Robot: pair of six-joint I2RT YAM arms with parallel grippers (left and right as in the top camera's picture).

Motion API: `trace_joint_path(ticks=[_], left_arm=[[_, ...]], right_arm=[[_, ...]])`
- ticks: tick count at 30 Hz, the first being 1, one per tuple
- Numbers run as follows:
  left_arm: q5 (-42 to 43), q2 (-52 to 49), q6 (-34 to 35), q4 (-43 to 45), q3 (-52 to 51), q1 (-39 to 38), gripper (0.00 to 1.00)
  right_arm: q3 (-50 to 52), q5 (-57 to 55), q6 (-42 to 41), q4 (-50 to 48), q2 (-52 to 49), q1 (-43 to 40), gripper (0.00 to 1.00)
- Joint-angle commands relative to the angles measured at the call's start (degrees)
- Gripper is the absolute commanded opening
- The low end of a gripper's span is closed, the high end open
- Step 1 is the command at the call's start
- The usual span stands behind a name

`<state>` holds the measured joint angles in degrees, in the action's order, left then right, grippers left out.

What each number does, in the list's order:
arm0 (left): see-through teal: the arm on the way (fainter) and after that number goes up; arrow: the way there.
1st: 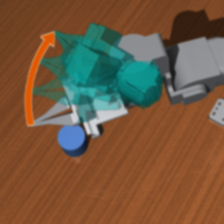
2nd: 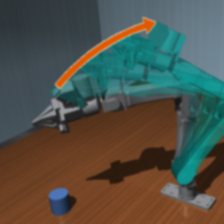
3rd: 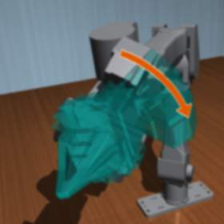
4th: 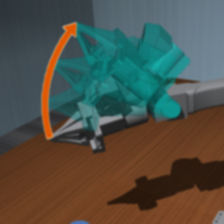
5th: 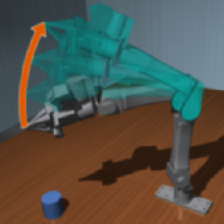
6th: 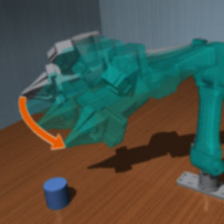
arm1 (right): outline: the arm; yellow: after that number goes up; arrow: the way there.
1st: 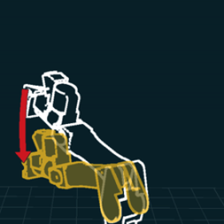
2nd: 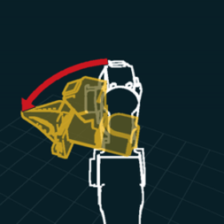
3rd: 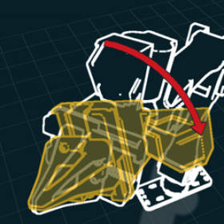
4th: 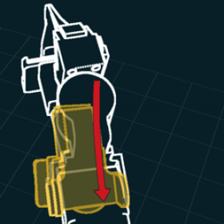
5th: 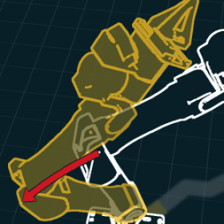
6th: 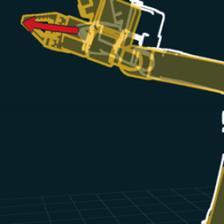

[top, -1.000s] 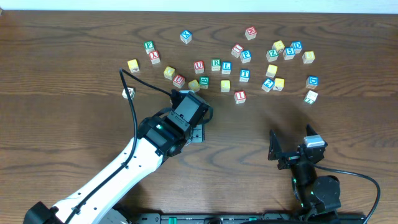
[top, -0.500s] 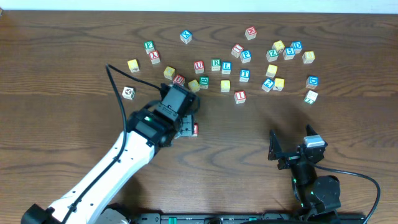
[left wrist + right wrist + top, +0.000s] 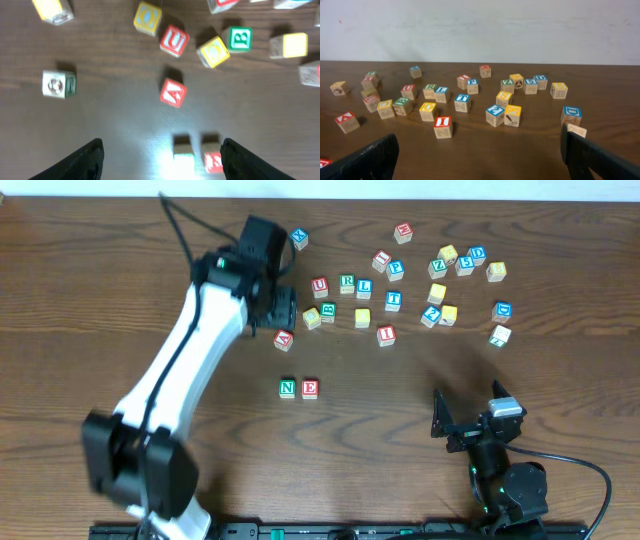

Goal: Spell out NEURIPS
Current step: 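Move the left gripper back over the red U block, then lower the left gripper onto the red U block and close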

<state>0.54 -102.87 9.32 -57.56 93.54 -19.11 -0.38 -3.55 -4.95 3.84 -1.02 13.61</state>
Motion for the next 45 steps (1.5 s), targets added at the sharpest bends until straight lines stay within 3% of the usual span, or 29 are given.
trace_joint_path(ticks=[1,5,13,45], left_arm=[[0.55,-7.56,-10.99,-1.51,6.93,0.96,0.73],[0.46,-13.33,-18.14,-1.07,9.49,0.94,0.74],[0.35,-21.27,-22.67,2.75,9.84,1.68,0.74],[2.10,-25.57,-23.91,10.21,9.81,1.25,0.73]], right_arm=[[0.07,0.09,0.33,0.24,0.15,-0.44,0.99],[0.07,0.09,0.33,0.24,0.15,-0.44,0.99],[0.07,0.09,0.33,0.22,0.15,-0.44,0.99],[0.07,0.09,0.33,0.24,0.15,-0.44,0.99]])
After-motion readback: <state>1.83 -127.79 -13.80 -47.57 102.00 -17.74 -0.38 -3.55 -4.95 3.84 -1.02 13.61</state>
